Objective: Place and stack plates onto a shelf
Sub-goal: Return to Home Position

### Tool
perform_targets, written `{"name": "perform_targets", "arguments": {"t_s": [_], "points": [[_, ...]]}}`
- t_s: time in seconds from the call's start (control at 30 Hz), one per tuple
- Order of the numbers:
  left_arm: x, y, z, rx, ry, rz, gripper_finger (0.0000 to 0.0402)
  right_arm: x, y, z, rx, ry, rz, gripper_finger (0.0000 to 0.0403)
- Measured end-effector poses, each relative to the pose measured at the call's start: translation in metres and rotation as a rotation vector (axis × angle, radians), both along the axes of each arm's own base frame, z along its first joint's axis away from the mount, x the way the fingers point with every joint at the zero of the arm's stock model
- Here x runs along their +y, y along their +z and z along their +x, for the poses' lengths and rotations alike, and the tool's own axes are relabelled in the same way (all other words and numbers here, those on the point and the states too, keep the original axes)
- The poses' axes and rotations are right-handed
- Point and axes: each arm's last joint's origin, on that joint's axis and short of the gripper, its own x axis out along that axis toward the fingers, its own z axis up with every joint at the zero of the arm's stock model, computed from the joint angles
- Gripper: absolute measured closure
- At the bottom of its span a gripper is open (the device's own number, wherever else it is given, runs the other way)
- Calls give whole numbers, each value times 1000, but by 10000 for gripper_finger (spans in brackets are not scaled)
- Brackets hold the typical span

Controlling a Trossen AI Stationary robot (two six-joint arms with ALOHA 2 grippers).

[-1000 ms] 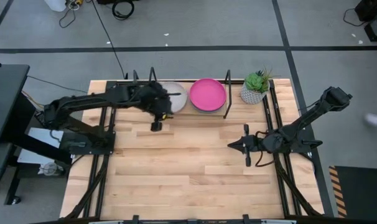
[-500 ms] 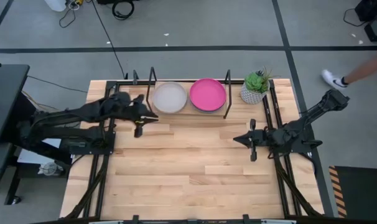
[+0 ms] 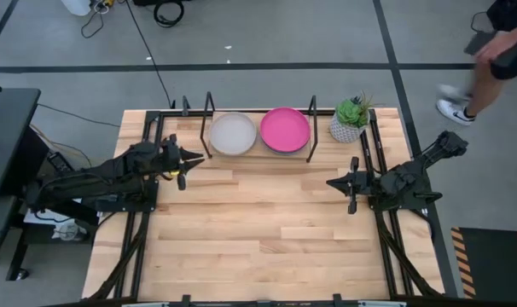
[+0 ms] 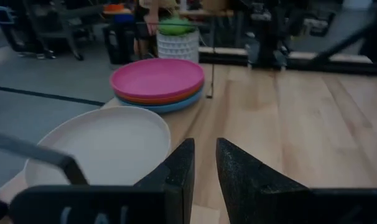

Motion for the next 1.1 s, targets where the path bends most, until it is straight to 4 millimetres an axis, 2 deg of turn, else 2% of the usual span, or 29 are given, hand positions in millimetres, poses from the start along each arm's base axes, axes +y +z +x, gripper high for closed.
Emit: {"name": "perform_targets", "arguments": {"t_s": [0.33, 0.63, 0.87, 1.1], "points": [[-5, -28, -14, -59, 55, -22, 345, -10, 5, -14, -52, -64, 19, 393], [-18, -35, -14, -31, 61, 3, 378, -10, 5, -14, -54, -62, 31, 393], [-33, -38, -15, 12, 45, 70, 388, -10, 5, -14, -59, -70, 52, 393], [-42, -40, -14, 17, -71, 77, 388, -10, 6, -14, -53, -74, 15, 393]]}}
